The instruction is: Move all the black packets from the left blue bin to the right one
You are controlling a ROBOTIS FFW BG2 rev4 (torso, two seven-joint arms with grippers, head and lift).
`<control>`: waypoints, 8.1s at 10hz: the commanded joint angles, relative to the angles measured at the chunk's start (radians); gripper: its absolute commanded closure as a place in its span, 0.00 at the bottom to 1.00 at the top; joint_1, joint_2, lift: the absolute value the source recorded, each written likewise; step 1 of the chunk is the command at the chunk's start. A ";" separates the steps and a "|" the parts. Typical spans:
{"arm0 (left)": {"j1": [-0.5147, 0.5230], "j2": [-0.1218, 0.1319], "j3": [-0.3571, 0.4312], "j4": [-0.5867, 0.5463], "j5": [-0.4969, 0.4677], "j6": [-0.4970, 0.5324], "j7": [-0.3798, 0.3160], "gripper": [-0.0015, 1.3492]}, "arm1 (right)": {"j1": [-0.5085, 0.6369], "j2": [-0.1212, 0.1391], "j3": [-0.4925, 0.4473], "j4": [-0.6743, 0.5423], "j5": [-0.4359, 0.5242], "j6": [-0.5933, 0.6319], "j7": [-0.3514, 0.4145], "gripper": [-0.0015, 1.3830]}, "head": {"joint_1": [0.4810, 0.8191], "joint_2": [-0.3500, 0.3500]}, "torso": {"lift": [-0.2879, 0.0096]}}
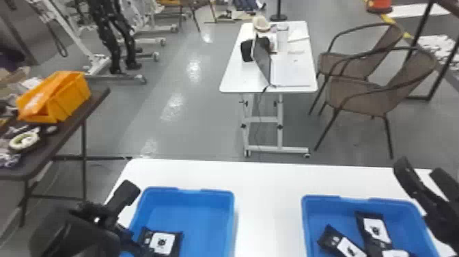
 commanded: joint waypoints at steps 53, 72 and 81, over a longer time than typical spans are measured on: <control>-0.255 -0.128 -0.480 0.187 1.068 -0.440 0.299 0.11 | -0.184 -0.025 0.150 0.224 0.025 0.009 0.109 0.93 | 0.63 0.22 | 0.97; 0.106 -0.132 -0.007 -0.244 1.065 -0.413 0.407 0.03 | -0.058 -0.017 0.035 0.293 0.131 -0.159 -0.025 0.15 | 0.63 0.42 | 0.97; 0.575 -0.166 0.023 -0.297 0.990 -0.997 0.678 0.10 | 0.265 0.001 0.061 0.158 0.444 -0.494 -0.025 0.18 | 0.63 0.50 | 0.97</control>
